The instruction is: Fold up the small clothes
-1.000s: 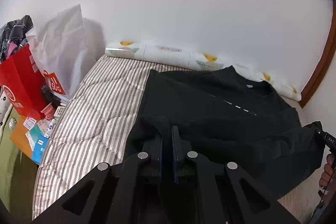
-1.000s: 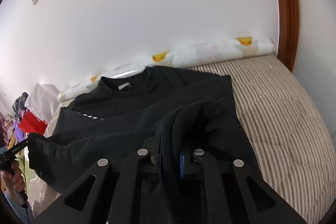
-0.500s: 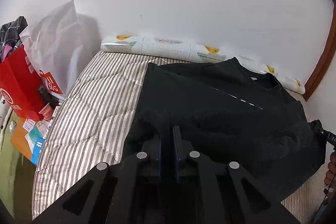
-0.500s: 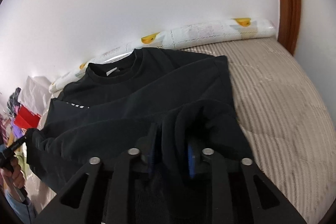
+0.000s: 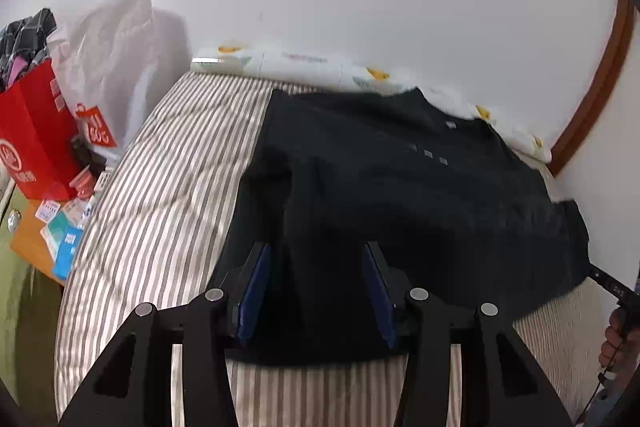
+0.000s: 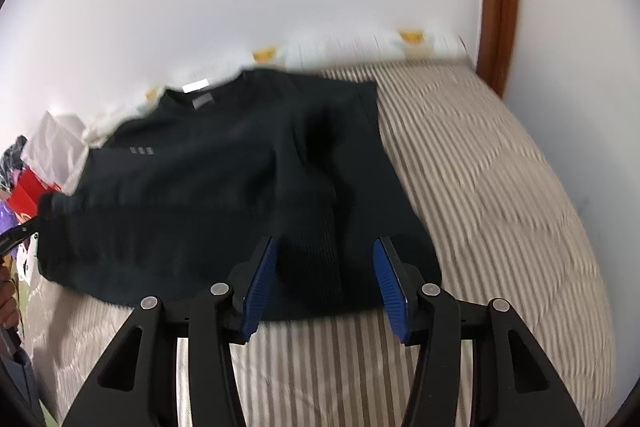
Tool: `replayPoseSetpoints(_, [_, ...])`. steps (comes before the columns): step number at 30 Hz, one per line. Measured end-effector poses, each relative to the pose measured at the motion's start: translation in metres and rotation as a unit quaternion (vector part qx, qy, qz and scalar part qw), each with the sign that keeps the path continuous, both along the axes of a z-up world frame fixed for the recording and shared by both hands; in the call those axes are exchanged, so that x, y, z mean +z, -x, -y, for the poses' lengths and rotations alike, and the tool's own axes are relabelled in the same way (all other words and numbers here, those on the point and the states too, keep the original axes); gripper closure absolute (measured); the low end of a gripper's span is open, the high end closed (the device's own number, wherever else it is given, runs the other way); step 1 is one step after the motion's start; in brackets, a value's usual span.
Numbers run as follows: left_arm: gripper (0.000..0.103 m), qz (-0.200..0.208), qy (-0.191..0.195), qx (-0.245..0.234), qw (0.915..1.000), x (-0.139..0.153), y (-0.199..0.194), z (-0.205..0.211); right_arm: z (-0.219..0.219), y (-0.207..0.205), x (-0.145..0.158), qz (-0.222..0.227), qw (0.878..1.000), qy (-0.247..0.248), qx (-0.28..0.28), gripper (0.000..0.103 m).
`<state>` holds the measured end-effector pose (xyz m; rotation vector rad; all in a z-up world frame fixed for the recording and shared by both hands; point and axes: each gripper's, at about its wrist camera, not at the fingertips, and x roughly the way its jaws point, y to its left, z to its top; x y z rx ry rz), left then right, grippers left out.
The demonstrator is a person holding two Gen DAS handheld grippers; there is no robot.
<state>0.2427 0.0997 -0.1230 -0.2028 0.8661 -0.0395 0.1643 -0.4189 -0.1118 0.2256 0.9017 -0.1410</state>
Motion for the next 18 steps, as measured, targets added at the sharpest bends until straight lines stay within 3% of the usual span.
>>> replayPoseSetpoints(9, [0.056,-0.035,0.045,-0.017,0.9982,-0.028,0.045,-0.003,0.001,0.031,-0.032,-0.023,0.998,-0.048,-0.026,0.051])
replayPoseSetpoints(18, [0.054,-0.050,0.111,0.005,0.9925,-0.051,0.047,-0.014,-0.004,0.021,-0.033,0.007,0.991,-0.125,-0.039,0.048])
